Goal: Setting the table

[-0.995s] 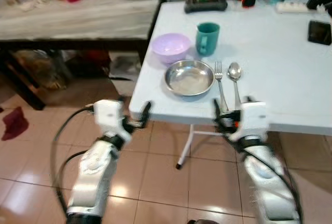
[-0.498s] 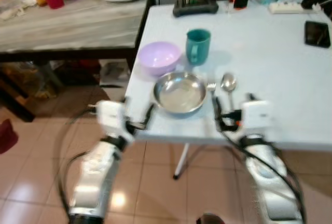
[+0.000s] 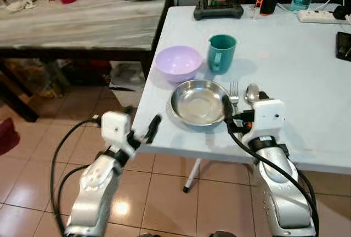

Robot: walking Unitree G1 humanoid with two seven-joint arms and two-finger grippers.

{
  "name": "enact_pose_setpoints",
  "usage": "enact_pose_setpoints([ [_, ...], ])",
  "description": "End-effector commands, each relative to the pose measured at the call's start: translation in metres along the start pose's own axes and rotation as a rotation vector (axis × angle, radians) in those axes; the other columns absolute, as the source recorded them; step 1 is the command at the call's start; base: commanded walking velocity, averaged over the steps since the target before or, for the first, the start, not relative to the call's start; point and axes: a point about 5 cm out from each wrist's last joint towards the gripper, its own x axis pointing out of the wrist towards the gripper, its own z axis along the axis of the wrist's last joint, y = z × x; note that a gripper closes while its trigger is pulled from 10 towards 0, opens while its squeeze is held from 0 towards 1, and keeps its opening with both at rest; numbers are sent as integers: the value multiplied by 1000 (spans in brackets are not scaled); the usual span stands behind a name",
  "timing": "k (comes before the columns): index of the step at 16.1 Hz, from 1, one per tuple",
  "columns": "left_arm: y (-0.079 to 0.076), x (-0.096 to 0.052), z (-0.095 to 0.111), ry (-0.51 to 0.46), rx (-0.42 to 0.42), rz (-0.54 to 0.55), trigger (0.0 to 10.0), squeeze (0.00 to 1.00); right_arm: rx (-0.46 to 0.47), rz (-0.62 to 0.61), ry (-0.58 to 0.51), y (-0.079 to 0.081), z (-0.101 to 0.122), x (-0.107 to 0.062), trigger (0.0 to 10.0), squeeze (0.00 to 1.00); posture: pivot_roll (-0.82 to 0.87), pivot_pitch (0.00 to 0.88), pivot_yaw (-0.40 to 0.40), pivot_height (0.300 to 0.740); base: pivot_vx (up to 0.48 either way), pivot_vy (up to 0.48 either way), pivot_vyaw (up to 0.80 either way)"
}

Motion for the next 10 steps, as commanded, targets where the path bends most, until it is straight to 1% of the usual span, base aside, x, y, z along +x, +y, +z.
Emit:
enact_pose_setpoints([
  [1, 5, -5, -2, 11, 22, 10, 10000, 0, -12, 10, -15, 2, 6, 2, 10000, 0, -195, 132, 61, 740, 0, 0, 0],
  [3, 7, -7, -3, 18, 29, 17, 10000, 0, -23, 3, -14, 1, 5, 4, 10000, 0, -190, 135, 60, 740, 0, 0, 0],
  [4, 6, -9, -3, 17, 29, 18, 10000, 0, 4, 0, 0, 1, 2, 4, 10000, 0, -189, 136, 61, 740, 0, 0, 0],
  [5, 5, -9, -3, 16, 23, 15, 10000, 0, 6, -17, 19, -2, 0, 5, 10000, 0, -188, 136, 64, 740, 0, 0, 0],
  [6, 4, -10, -4, 16, 25, 11, 10000, 0, 73, 13, 27, -1, 0, 6, 10000, 0, -189, 138, 71, 740, 0, 0, 0],
  [10, 6, -11, -7, 35, 53, -24, 10000, 0, 84, 46, 32, 0, 2, 13, 10000, 0, -197, 141, 84, 740, 0, 0, 0],
])
